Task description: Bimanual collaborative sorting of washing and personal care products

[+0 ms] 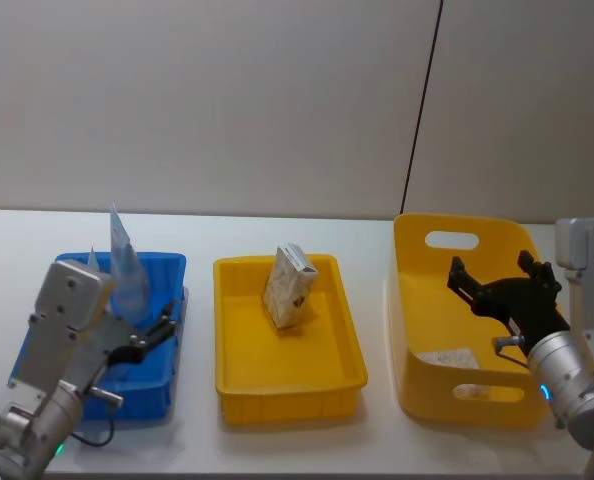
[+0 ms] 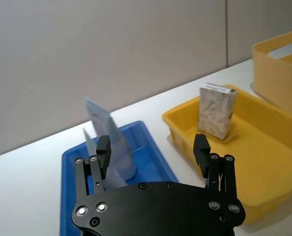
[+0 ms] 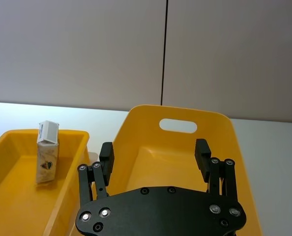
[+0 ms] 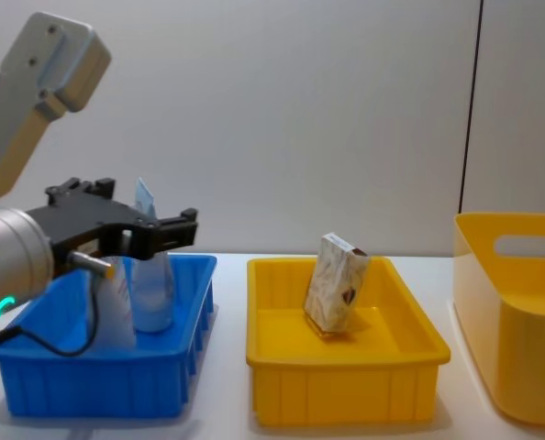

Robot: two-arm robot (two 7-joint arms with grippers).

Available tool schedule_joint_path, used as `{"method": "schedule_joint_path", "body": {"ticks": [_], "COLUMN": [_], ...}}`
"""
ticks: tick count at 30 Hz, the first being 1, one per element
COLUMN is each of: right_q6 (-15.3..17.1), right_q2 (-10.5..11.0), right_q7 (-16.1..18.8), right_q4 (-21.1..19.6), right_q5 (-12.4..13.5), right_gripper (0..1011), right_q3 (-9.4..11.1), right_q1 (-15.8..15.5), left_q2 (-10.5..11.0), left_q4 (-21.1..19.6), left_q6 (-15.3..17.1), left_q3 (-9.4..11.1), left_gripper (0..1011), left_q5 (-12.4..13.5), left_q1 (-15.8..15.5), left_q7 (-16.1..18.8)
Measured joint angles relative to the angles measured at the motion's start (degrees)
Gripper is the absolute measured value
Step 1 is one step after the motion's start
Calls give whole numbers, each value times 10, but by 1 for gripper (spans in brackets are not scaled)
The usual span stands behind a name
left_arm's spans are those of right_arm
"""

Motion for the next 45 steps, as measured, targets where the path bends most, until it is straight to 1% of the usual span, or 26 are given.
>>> {"method": "schedule_joint_path", "body": {"ticks": [1,2,9,17,21,30,35,40,45], "right_q6": [0,-1,-2,-4,-4,-4,-5,-5,-5], "right_q2": [0,0,0,1,0,1,0,0,0], "right_q7": [1,1,3,3,4,4,4,4,4], "right_q4": [-1,-1,-2,-3,-4,-4,-5,-5,-5], "right_q5": [0,0,0,0,0,0,0,0,0], "right_gripper": [1004,1004,1004,1004,1004,1004,1004,1004,1004], "right_q3": [0,0,0,0,0,0,0,0,0], "right_q1": [0,0,-1,-1,-2,-2,-2,-2,-2], "left_q2": [0,0,-4,-17,-26,-41,-49,-59,-66], "left_q4": [-2,-2,-5,16,39,88,117,156,184], "left_q6": [8,8,38,50,53,51,44,31,23], "left_q3": [-4,-4,-26,-44,-49,-55,-56,-56,-56], "left_gripper": [1001,1001,1001,1001,1001,1002,1001,1001,1001], "left_q5": [1,1,-3,-18,-26,-36,-40,-42,-42], "left_q1": [2,2,7,4,-6,-28,-43,-65,-80], "left_q7": [5,5,24,27,22,8,-2,-17,-26]}}
